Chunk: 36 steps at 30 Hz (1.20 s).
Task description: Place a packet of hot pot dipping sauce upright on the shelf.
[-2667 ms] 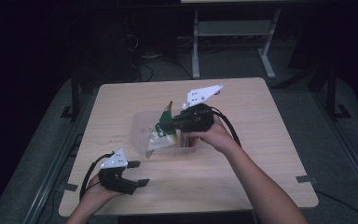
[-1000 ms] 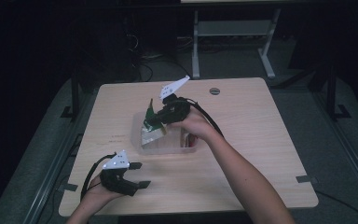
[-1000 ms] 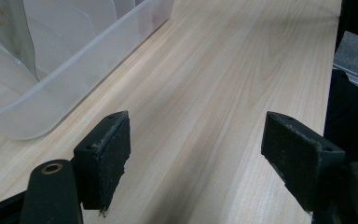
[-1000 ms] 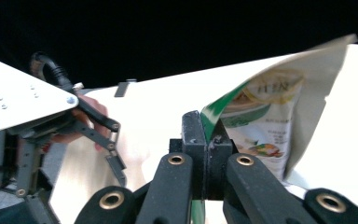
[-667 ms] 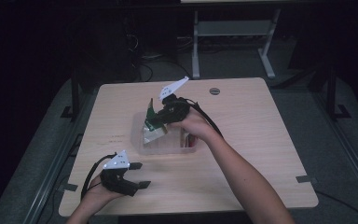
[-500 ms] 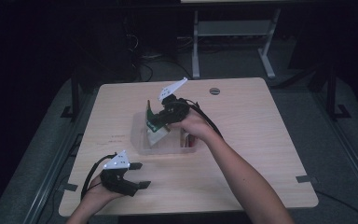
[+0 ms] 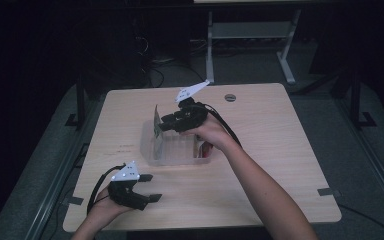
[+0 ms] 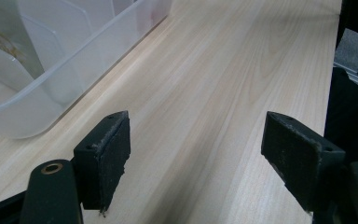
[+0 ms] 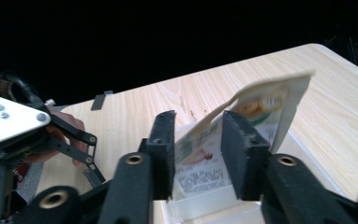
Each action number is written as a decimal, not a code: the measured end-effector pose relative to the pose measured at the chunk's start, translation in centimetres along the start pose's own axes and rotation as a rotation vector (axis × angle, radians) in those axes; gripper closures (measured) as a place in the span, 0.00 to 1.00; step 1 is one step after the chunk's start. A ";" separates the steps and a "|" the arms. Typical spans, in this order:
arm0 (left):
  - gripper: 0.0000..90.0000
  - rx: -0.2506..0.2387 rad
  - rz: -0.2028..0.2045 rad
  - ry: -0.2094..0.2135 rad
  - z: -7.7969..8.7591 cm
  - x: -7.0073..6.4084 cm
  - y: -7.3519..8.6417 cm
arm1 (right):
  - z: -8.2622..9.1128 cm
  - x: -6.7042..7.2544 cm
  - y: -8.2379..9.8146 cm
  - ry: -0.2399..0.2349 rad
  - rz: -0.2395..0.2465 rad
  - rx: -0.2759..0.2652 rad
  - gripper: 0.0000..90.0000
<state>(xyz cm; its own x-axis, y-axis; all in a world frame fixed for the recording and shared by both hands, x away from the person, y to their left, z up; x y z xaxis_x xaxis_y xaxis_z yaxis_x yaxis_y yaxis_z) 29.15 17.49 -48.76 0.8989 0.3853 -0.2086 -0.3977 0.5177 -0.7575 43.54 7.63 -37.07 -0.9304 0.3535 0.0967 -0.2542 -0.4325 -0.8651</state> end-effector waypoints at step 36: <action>0.26 0.016 -0.005 0.003 -0.2 0.2 0.2 | 9.2 1.7 3.2 0.108 0.014 -0.024 0.42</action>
<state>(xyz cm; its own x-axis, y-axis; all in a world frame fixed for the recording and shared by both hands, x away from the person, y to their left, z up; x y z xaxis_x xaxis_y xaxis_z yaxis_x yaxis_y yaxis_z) 29.33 17.50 -49.08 0.9015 0.3805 -0.2061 -0.3957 0.5321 -0.7485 38.69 -0.75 -35.17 -0.8999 0.4350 0.0322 -0.2339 -0.4188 -0.8774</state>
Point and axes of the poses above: each handheld gripper's, and its own axes: z roughly backward along the jaws, y roughly out of its underside, x roughly to its left, the point moved 9 cm from there along -z, roughly forward along the jaws, and after that the axes turned 8 degrees about y, right-handed, at the moved point
